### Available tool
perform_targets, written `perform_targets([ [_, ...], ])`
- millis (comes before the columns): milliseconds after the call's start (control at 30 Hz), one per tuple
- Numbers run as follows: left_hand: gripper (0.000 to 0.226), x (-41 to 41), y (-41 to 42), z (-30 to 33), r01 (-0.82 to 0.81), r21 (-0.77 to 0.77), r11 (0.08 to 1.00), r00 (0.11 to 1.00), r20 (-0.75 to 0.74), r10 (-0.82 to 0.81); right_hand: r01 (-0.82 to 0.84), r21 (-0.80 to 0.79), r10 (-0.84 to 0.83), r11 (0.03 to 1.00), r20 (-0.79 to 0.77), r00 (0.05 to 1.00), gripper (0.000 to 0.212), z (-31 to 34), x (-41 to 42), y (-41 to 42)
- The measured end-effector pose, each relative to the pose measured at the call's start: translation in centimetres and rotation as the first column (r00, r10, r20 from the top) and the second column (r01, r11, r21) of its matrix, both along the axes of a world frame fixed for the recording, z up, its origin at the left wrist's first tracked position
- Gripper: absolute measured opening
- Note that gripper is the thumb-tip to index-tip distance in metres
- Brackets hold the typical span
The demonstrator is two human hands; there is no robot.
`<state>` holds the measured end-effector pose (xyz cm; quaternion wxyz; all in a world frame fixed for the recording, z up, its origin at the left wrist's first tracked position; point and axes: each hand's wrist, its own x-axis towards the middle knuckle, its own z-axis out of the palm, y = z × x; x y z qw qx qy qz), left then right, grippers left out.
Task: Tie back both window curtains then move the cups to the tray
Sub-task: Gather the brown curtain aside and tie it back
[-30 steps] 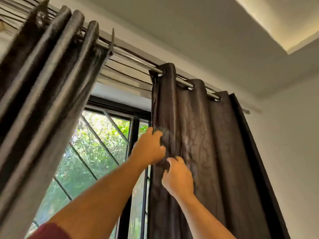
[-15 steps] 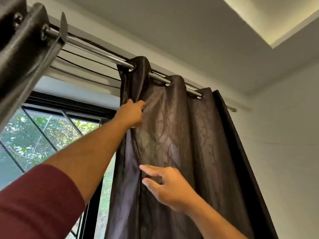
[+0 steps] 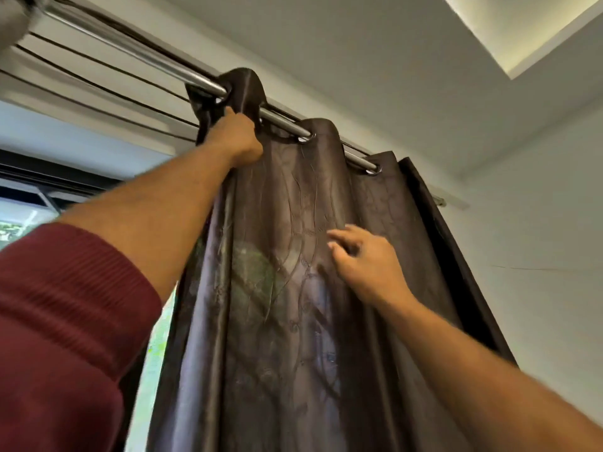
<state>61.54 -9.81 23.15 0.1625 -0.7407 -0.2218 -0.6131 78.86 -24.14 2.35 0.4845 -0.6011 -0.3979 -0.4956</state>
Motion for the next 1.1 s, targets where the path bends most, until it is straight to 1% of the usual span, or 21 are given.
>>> perform_targets([
  [100, 0.06, 0.7, 0.7, 1.0, -0.104, 0.069, 0.992, 0.994, -0.005, 0.105, -0.037, 0.025, 0.039, 0.999, -0.085, 0.996, 0.049, 6.7, 1.4, 0.7],
  [200, 0.056, 0.7, 1.0, 1.3, -0.175, 0.1, 0.979, 0.985, 0.021, 0.174, -0.099, 0.053, 0.104, 0.994, -0.12, 0.987, 0.054, 14.8, 3.6, 1.6],
  [267, 0.057, 0.6, 0.6, 1.7, -0.162, 0.115, 0.98, 0.987, 0.016, 0.162, -0.161, 0.012, 0.161, 0.987, -0.142, 0.977, 0.046, 19.1, 4.8, 2.1],
  [300, 0.057, 0.6, 0.2, 1.9, -0.13, 0.105, 0.986, 0.991, 0.02, 0.129, -0.226, 0.01, 0.225, 0.974, -0.165, 0.96, 0.042, 20.2, 4.8, 1.9],
  [333, 0.055, 0.5, -0.2, 1.9, -0.102, 0.097, 0.99, 0.995, 0.034, 0.099, -0.298, 0.024, 0.297, 0.954, -0.187, 0.936, 0.042, 21.0, 4.7, 1.8],
  [400, 0.048, 0.7, -1.4, 1.8, -0.074, 0.103, 0.992, 0.996, 0.064, 0.067, -0.423, 0.06, 0.423, 0.904, -0.255, 0.869, 0.051, 20.9, 4.4, 1.0],
  [433, 0.045, 0.8, -1.9, 1.8, -0.073, 0.116, 0.991, 0.995, 0.076, 0.065, -0.447, 0.083, 0.452, 0.891, -0.273, 0.849, 0.052, 20.9, 4.7, 0.9],
  [533, 0.039, 2.3, -3.3, 1.8, -0.052, 0.123, 0.991, 0.996, 0.074, 0.044, -0.519, 0.058, 0.514, 0.853, -0.272, 0.814, 0.037, 22.3, 6.2, 1.9],
  [567, 0.038, 3.1, -3.8, 1.7, -0.054, 0.126, 0.991, 0.998, 0.042, 0.049, -0.536, 0.049, 0.528, 0.843, -0.267, 0.806, 0.038, 23.4, 6.4, 2.5],
  [600, 0.036, 3.9, -4.3, 1.8, -0.039, 0.125, 0.991, 0.999, 0.004, 0.039, -0.577, 0.036, 0.565, 0.816, -0.263, 0.782, 0.039, 23.7, 5.2, 2.9],
  [633, 0.034, 4.7, -4.7, 1.9, -0.012, 0.115, 0.993, 0.999, -0.03, 0.016, -0.624, 0.009, 0.608, 0.781, -0.237, 0.758, 0.034, 24.3, 4.2, 3.4],
  [667, 0.033, 5.5, -5.1, 1.9, 0.018, 0.1, 0.995, 0.999, -0.045, -0.014, -0.671, -0.026, 0.653, 0.741, -0.204, 0.73, 0.023, 24.3, 2.8, 3.6],
  [700, 0.031, 6.2, -5.3, 2.1, 0.045, 0.094, 0.995, 0.999, -0.027, -0.043, -0.713, -0.052, 0.699, 0.699, -0.158, 0.697, 0.013, 23.4, 1.0, 3.2],
  [733, 0.028, 6.6, -5.2, 2.2, 0.074, 0.096, 0.993, 0.997, 0.018, -0.077, -0.729, -0.076, 0.721, 0.68, -0.112, 0.684, 0.01, 22.8, 0.1, 3.0],
  [833, 0.019, 7.4, -4.6, 2.1, 0.216, 0.063, 0.974, 0.959, 0.175, -0.224, -0.735, -0.193, 0.737, 0.65, -0.073, 0.672, 0.014, 22.6, 1.7, 2.9],
  [867, 0.025, 7.8, -4.6, 2.1, 0.255, 0.051, 0.965, 0.938, 0.23, -0.26, -0.748, -0.238, 0.756, 0.619, -0.075, 0.65, 0.018, 22.6, 3.0, 3.1],
  [933, 0.053, 8.5, -4.7, 2.1, 0.294, 0.023, 0.955, 0.899, 0.334, -0.285, -0.813, -0.277, 0.822, 0.513, -0.114, 0.558, 0.017, 21.6, 4.4, 3.7],
  [967, 0.065, 8.8, -4.7, 2.0, 0.272, 0.021, 0.962, 0.892, 0.369, -0.261, -0.838, -0.304, 0.854, 0.453, -0.121, 0.505, 0.017, 21.1, 4.6, 4.2],
  [1000, 0.067, 9.1, -4.8, 1.9, 0.216, 0.03, 0.976, 0.897, 0.389, -0.21, -0.857, -0.298, 0.879, 0.42, -0.103, 0.466, 0.018, 20.4, 4.7, 4.6],
  [1033, 0.06, 9.3, -4.8, 1.8, 0.154, 0.052, 0.987, 0.902, 0.4, -0.162, -0.873, -0.265, 0.892, 0.41, -0.08, 0.444, 0.02, 19.5, 4.9, 4.6],
  [1100, 0.037, 9.7, -4.2, 1.9, 0.033, 0.077, 0.996, 0.915, 0.398, -0.061, -0.898, -0.11, 0.895, 0.427, -0.089, 0.436, 0.025, 18.0, 5.3, 3.9],
])
